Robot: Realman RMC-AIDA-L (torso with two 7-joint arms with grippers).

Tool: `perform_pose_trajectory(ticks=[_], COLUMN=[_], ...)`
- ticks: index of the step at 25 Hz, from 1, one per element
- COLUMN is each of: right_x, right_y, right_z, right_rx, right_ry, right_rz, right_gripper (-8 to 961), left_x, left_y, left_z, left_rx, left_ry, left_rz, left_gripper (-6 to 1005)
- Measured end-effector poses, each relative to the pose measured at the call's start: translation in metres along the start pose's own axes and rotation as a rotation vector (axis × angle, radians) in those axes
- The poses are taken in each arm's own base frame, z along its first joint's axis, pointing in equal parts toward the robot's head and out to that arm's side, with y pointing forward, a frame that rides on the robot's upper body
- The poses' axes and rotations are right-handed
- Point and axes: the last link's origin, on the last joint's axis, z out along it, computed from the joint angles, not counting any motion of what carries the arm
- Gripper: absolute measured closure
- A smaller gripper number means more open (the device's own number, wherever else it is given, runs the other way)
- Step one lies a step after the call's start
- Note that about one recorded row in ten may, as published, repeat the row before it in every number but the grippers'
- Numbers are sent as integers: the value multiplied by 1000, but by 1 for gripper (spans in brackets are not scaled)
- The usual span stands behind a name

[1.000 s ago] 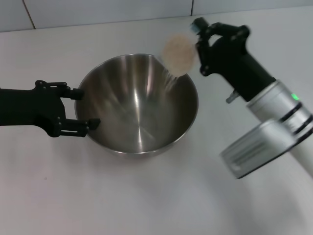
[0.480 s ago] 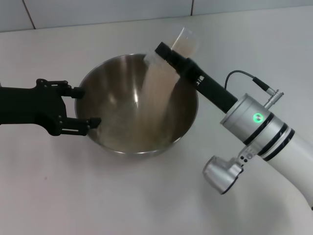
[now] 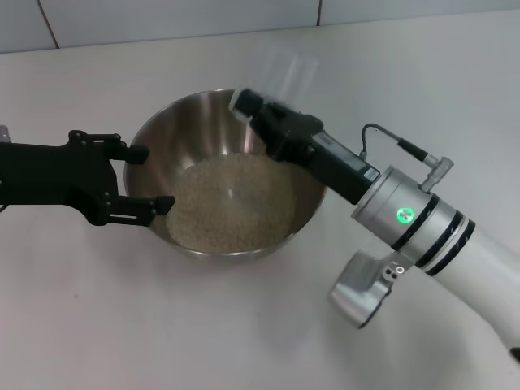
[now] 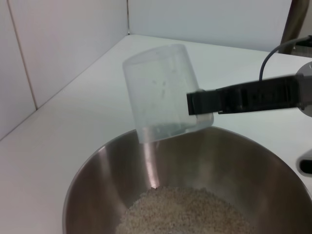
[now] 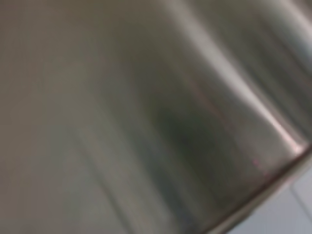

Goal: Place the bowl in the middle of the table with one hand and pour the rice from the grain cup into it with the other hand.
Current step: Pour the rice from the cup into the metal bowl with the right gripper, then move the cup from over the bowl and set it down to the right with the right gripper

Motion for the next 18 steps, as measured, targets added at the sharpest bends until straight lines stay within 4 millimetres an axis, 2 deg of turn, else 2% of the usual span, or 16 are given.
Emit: perform_pose_trajectory(ticks=[2, 3, 4, 6, 7, 10, 11, 12, 15, 16, 17, 18], right_x=[0, 0, 2, 3, 3, 10, 18, 18, 34, 41, 41, 42], right_y=[-9, -17, -27, -31, -31, -33, -24, -24, 5, 30, 30, 42], right_z=[4, 6, 9, 7, 7, 0, -12, -12, -36, -52, -52, -58], right_rx=[-21, -25, -16, 1, 1, 83, 164, 164, 256, 258, 258, 239], right_ry=[78, 140, 243, 322, 322, 440, 534, 534, 704, 801, 801, 830], right_rz=[200, 372, 710, 985, 985, 1415, 1648, 1648, 1862, 1946, 1946, 1993], right_gripper=[874, 872, 870, 867, 865, 859, 857, 855, 849, 847, 845, 843], left_x=[0, 0, 0, 0, 0, 0, -1, -1, -1, -1, -1, -1], left_y=[0, 0, 0, 0, 0, 0, 0, 0, 0, 0, 0, 0], left_z=[0, 1, 1, 1, 1, 1, 0, 0, 0, 0, 0, 0], left_rx=[0, 0, 1, 1, 1, 2, 3, 3, 4, 4, 4, 4], left_ry=[-1, 0, 0, 0, 0, 0, -1, -1, -1, -1, -1, -1], left_rz=[1, 1, 1, 1, 1, -1, -2, -2, -3, -3, -3, -2], left_gripper=[185, 185, 185, 185, 185, 185, 185, 185, 185, 185, 185, 185])
